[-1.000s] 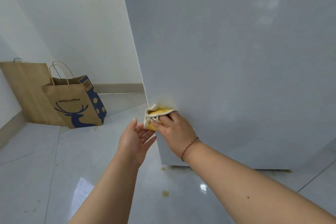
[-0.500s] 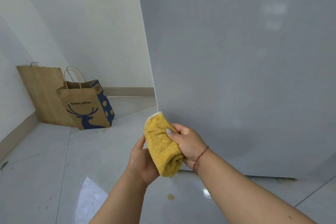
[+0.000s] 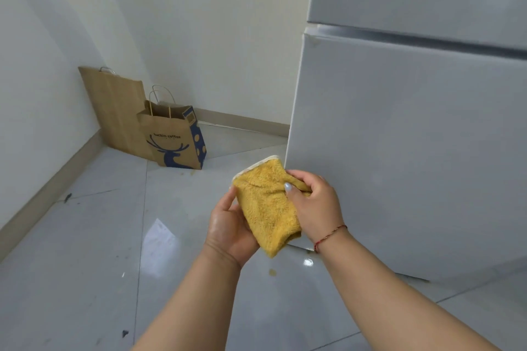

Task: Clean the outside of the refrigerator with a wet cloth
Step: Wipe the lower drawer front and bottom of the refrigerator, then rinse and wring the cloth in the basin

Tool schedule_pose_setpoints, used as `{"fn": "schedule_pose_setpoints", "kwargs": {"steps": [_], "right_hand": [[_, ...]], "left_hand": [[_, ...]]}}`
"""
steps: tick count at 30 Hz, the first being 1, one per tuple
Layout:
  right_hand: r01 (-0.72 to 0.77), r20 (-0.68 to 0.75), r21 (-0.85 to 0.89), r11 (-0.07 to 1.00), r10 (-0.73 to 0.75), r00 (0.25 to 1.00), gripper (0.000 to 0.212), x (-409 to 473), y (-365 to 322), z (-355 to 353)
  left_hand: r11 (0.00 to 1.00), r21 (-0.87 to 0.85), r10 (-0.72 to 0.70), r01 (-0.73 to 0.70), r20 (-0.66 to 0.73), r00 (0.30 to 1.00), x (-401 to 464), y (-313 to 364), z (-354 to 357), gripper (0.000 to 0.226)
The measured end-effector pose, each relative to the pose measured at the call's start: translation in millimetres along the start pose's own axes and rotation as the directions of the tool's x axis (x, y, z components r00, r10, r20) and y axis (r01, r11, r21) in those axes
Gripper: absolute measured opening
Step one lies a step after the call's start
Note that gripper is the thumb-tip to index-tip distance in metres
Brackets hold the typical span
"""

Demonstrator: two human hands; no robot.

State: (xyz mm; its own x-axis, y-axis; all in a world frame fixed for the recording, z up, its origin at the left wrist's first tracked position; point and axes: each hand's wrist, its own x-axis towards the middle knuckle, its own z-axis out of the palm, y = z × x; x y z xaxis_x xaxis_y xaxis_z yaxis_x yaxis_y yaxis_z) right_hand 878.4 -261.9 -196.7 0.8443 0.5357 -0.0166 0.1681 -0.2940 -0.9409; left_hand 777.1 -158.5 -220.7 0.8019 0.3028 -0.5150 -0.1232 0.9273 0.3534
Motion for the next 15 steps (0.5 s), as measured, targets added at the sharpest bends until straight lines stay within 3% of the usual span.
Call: {"fn": "schedule_pose_setpoints", "kwargs": {"steps": [5,11,15], "right_hand": [[-0.130,0.073,0.171,0.977,0.119,0.990,0.017,-12,-72,1],[-0.172,0.239,0.149,0.974,0.134,0.962,0.012,-38,-156,27],[-0.203,0.445,0.096,0.975,0.140,0.885,0.022,-63,-212,46]], "left_hand": [[0.993,-0.104,0.048,-0.052,-0.033,0.998,-56,31,26,0.051],[0.976,-0.167,0.128,-0.139,-0.078,0.989,-139,76,55,0.049],[0.960,-0.179,0.196,-0.214,-0.110,0.974,-205,109,62,0.049]]}}
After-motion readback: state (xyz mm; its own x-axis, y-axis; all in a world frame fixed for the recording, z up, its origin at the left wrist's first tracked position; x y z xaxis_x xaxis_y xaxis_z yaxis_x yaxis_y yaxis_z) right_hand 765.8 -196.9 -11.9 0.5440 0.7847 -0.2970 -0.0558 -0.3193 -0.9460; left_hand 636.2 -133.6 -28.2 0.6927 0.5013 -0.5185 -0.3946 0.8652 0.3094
